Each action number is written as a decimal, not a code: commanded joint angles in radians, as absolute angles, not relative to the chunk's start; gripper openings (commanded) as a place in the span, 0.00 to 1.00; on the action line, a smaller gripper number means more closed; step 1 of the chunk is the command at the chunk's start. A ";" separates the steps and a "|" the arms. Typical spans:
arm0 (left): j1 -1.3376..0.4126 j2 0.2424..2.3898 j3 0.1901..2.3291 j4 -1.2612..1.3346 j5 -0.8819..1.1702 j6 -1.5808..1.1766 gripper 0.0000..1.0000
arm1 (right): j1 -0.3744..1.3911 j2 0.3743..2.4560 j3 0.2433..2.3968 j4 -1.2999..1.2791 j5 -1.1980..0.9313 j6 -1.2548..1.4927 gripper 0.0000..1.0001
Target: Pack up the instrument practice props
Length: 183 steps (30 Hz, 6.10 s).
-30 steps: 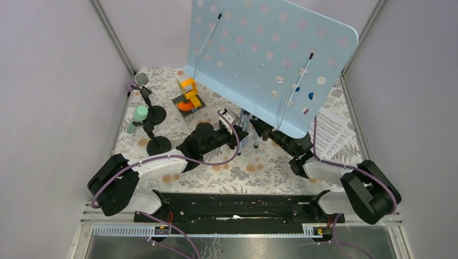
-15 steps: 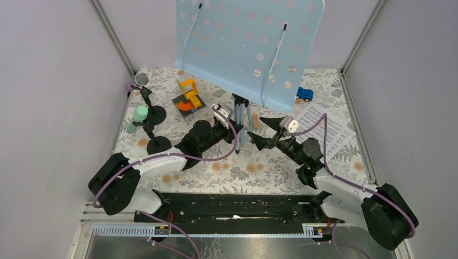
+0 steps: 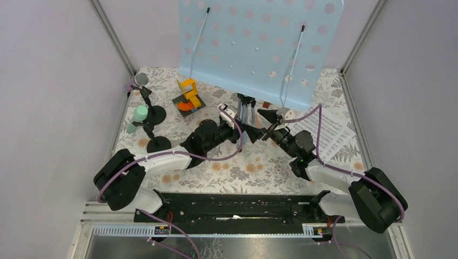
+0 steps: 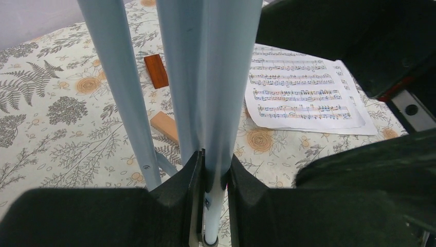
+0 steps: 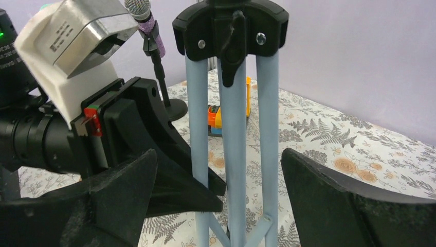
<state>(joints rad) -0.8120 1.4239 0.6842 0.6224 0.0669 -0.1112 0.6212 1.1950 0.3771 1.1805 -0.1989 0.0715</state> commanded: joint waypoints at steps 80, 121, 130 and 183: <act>-0.959 1.072 0.286 0.430 -0.231 -0.556 0.54 | 0.747 1.371 0.603 1.322 -0.075 0.769 0.00; -0.929 1.371 0.401 0.242 -0.326 -0.799 0.29 | 0.699 1.801 0.835 0.846 -0.047 0.486 0.84; -0.911 1.409 0.465 0.221 -0.314 -0.774 0.41 | 0.681 1.584 0.783 0.583 -0.007 0.344 0.97; -0.899 0.785 1.458 -1.123 -0.787 -0.771 0.99 | 0.846 1.306 0.712 0.637 -0.264 0.314 1.00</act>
<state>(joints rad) -0.9016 0.7570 1.4017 -1.0897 -0.7513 -0.8436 0.7193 1.1671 0.6445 0.2348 -0.2146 0.4252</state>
